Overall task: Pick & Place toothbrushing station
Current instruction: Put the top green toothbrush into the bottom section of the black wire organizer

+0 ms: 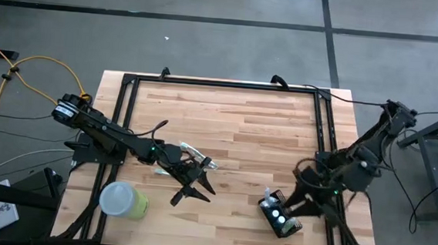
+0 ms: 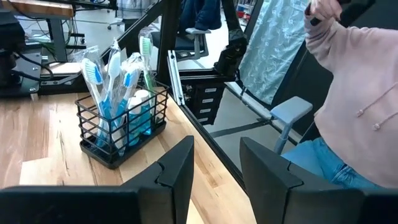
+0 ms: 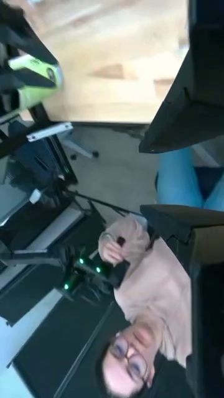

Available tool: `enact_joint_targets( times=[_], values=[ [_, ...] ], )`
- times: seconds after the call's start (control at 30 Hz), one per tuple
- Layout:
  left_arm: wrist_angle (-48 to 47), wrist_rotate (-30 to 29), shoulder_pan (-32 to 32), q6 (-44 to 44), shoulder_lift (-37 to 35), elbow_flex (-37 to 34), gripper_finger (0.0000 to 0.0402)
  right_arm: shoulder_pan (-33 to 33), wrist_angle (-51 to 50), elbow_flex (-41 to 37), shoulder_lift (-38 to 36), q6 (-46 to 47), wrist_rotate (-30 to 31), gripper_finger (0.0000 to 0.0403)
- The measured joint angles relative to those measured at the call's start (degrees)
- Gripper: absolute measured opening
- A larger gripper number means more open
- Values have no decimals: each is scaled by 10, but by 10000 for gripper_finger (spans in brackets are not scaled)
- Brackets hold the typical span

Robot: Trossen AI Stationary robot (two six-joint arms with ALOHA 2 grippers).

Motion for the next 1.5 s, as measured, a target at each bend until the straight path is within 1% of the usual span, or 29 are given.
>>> enact_joint_targets(
  times=[0.1, 0.23, 0.43, 0.6, 0.7, 0.8, 0.93, 1.03, 1.2, 1.33, 1.5],
  values=[
    [-9, 0, 0, 0, -10, 0, 126, -45, 1, 0, 2, -31, -26, 133],
    [-64, 0, 0, -2, -38, 0, 126, -106, 2, 0, 15, -70, -57, 133],
    [-129, 0, 0, -1, -72, 0, 126, -192, 3, 0, 54, -98, -141, 133],
    [-198, -1, 0, 1, -102, 0, 126, -244, 21, 0, 94, -121, -194, 133],
    [-228, -1, 0, 5, -118, 0, 126, -269, 41, 0, 118, -148, -213, 133],
    [-245, -1, 0, 8, -134, 0, 126, -292, 50, 0, 139, -169, -220, 132],
    [-260, -2, 0, 40, -153, -2, 126, -314, 45, 0, 165, -172, -236, 133],
    [-263, -11, 4, 44, -161, -3, 126, -315, 44, 0, 185, -175, -247, 133],
    [-274, -27, 19, 33, -159, -12, 126, -315, 45, 0, 216, -220, -245, 133],
    [-250, -68, 36, -7, -159, -56, 126, -329, 54, 0, 238, -267, -240, 133],
    [-163, -72, 47, -59, -173, -131, 126, -358, 60, 0, 259, -302, -205, 133]
  ],
)
